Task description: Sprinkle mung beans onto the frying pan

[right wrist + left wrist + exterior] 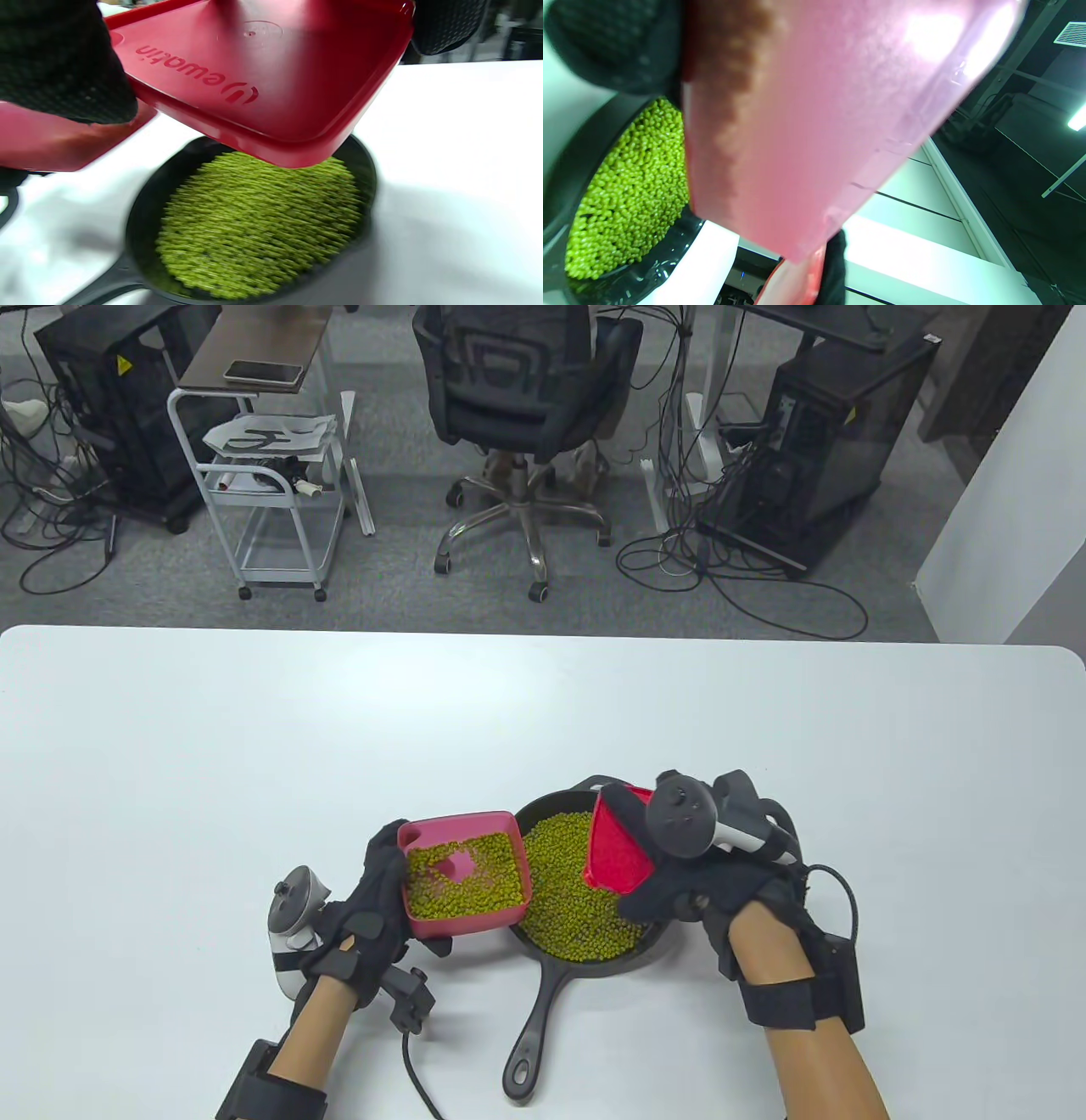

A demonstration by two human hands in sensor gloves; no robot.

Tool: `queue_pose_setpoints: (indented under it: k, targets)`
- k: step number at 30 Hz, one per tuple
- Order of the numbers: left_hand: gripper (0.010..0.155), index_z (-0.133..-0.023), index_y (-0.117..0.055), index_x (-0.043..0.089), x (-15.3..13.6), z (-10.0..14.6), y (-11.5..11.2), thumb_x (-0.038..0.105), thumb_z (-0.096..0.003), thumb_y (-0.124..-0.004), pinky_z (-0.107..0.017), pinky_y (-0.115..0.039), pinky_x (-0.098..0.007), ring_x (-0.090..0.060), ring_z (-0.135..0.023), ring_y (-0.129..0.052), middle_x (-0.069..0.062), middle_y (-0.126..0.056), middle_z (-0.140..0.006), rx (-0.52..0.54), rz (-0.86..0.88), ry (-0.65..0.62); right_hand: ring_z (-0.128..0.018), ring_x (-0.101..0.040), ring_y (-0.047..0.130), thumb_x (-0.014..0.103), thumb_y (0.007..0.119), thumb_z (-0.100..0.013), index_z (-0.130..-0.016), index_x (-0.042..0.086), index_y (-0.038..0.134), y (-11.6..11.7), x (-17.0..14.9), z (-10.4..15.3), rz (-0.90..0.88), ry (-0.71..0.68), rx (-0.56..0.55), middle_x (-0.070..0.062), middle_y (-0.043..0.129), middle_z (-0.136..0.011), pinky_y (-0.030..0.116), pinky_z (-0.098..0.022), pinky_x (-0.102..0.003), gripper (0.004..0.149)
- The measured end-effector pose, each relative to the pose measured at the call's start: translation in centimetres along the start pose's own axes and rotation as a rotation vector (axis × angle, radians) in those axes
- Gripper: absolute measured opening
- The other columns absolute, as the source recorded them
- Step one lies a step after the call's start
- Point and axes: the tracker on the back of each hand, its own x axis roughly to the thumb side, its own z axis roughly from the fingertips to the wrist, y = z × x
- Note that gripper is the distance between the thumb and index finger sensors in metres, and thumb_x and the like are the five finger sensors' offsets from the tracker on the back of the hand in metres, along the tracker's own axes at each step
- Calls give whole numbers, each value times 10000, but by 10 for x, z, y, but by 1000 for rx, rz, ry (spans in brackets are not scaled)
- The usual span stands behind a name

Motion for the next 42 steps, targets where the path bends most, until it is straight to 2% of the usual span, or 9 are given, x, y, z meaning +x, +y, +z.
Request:
queue_pose_setpoints:
  k: [7,14,16,19,29,34,37,42]
  targets:
    - [803,-1104,-202,329,-3,0,-4,719,-489,-539,-292,-926,-436,-420,-574,-949,-213,-512,-1095,-6,-28,6,-1043,-629,254,636,1003,-377,-1158,356,244,-7,59,-15,86,-118,24,-341,151,-1198,552,-659,-781,1124]
    - [800,-1107,-198,333,-7,1,-12,725,-494,-531,-311,-912,-437,-414,-590,-946,-204,-509,-1102,-58,24,9,-1046,-626,264,629,1009,-372,-1158,351,269,9,103,-35,141,-196,90,-338,163,-1200,556,-660,-776,1115]
    - [800,-1109,-216,331,-8,2,-14,723,-493,-542,-282,-904,-437,-422,-576,-943,-204,-519,-1103,-56,-8,16,-1047,-624,268,630,1011,-371,-1157,356,288,12,111,-39,146,-210,91,-337,170,-1201,559,-659,-774,1103]
    - [796,-1105,-220,330,-9,2,-20,718,-491,-544,-285,-893,-452,-432,-583,-934,-196,-517,-1108,-77,-38,8,-1046,-618,286,642,1009,-362,-1153,365,295,16,120,-44,156,-224,119,-331,182,-1201,576,-654,-767,1100]
    - [813,-1113,-206,322,-11,1,-23,756,-494,-505,-287,-882,-458,-447,-592,-914,-203,-488,-1124,-105,15,-21,-1044,-621,302,637,1020,-356,-1150,370,334,15,122,-43,129,-247,98,-332,201,-1202,594,-647,-765,1083]
    - [855,-1104,-194,332,-11,1,-23,792,-497,-581,-296,-880,-464,-442,-601,-916,-191,-490,-1126,-106,-19,-11,-1047,-613,298,627,1020,-360,-1149,365,341,18,123,-42,143,-253,85,-318,202,-1207,590,-651,-762,1073]
    - [861,-1104,-186,337,-10,1,-23,795,-497,-591,-297,-878,-468,-442,-613,-913,-184,-481,-1133,-99,-26,-4,-1055,-605,306,616,1026,-351,-1148,341,371,19,124,-40,165,-279,27,-296,223,-1219,582,-655,-763,1068]
    - [866,-1101,-181,337,-11,0,-23,788,-498,-608,-288,-883,-460,-437,-615,-915,-178,-480,-1131,-102,-44,18,-1055,-595,313,599,1029,-349,-1147,323,388,21,122,-38,156,-275,20,-289,234,-1217,586,-657,-755,1060]
